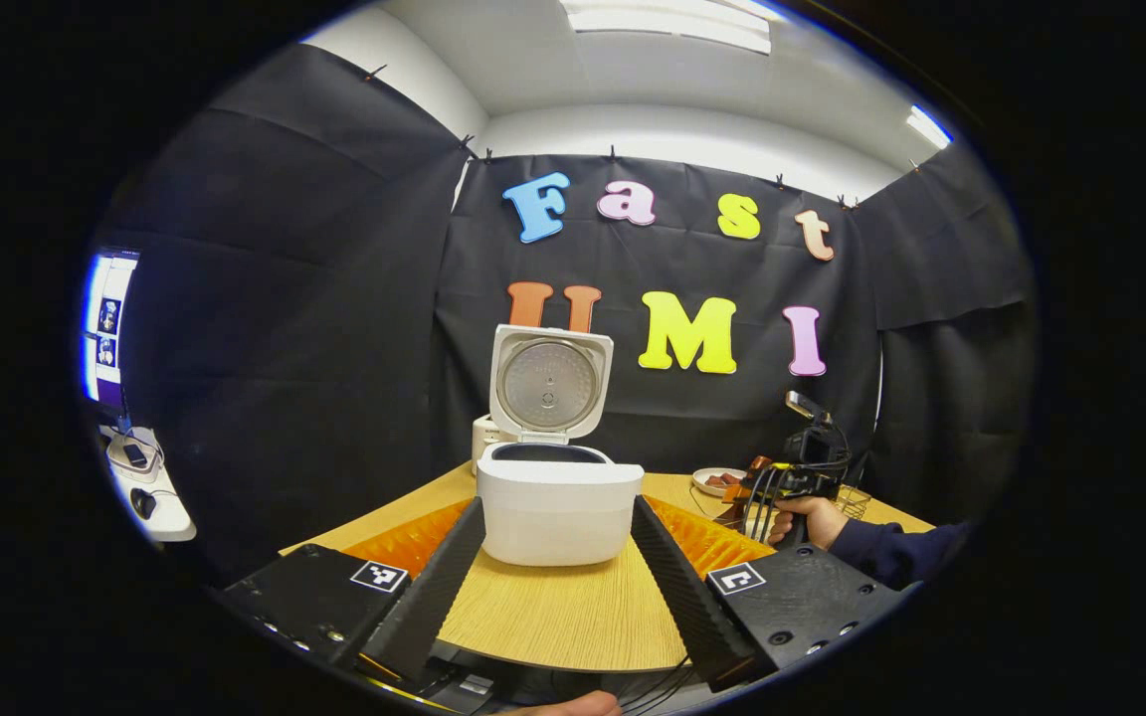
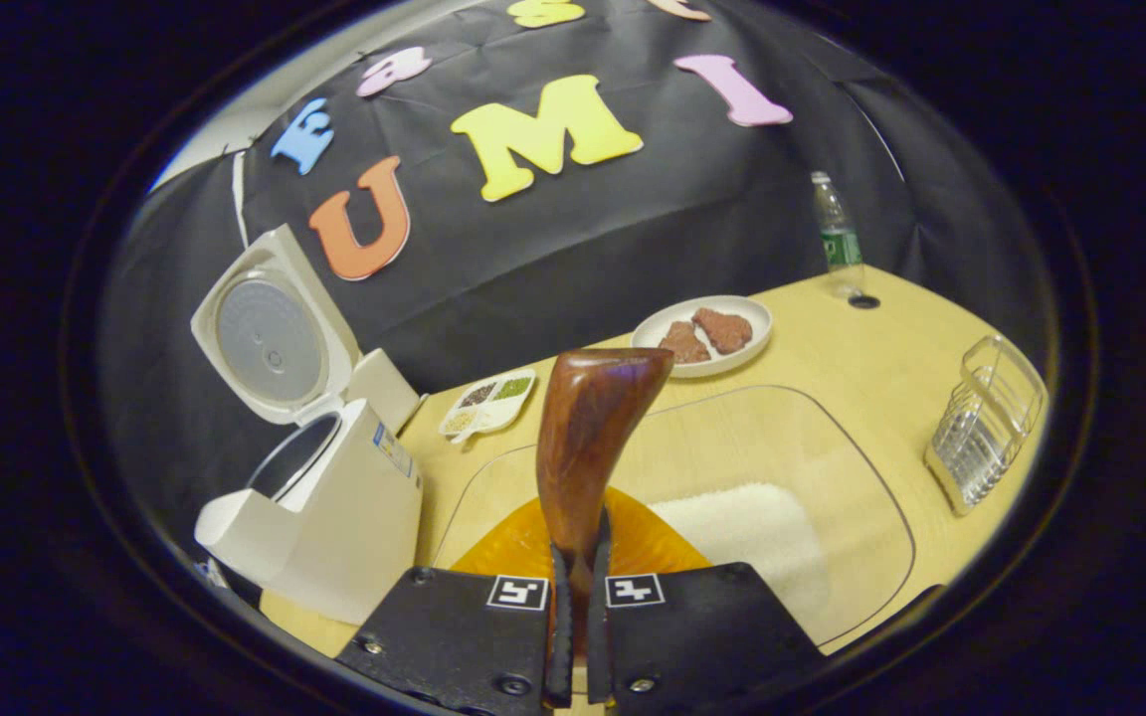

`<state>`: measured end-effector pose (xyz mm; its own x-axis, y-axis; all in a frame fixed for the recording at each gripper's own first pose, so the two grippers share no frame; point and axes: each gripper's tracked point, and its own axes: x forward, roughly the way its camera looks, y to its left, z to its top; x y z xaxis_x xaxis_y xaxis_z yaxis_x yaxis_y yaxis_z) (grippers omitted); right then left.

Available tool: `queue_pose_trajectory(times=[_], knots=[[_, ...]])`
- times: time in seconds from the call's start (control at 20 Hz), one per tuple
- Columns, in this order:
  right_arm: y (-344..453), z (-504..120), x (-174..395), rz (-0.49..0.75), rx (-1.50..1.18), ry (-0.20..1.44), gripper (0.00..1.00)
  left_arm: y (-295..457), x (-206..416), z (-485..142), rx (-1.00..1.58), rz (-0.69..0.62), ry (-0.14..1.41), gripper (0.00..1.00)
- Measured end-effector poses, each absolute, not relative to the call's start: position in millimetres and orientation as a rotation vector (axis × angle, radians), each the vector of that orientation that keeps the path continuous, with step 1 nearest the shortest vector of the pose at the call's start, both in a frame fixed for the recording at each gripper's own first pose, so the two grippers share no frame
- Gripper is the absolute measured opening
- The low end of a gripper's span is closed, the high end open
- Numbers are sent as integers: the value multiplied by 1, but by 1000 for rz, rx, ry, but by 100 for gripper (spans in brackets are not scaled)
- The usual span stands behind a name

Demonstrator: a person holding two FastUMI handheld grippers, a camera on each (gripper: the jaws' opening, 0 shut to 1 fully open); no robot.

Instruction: Close the left gripper, press the button to open the rice cooker; take a wooden spoon from the chopstick holder with the right hand, scoop a spoonful of rice and pour it into the rice cooker, then put the wooden spoon back into the chopstick holder.

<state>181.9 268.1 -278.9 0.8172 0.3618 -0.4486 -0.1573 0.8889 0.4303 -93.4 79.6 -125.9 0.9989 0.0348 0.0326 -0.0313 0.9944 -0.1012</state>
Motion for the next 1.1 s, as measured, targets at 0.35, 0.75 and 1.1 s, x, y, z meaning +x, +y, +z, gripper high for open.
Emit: queue_pose_trajectory(times=[0.35, 0.75, 1.1], knots=[[267, -262, 183, 323, 637, 544, 8, 76, -90, -131, -97, 32, -9, 94], [234, -244, 188, 304, 846, 507, 7, 72, -84, -138, -87, 31, 11, 94], [202, -222, 198, 287, 1059, 486, 7, 64, -84, -135, -61, 17, 11, 94]])
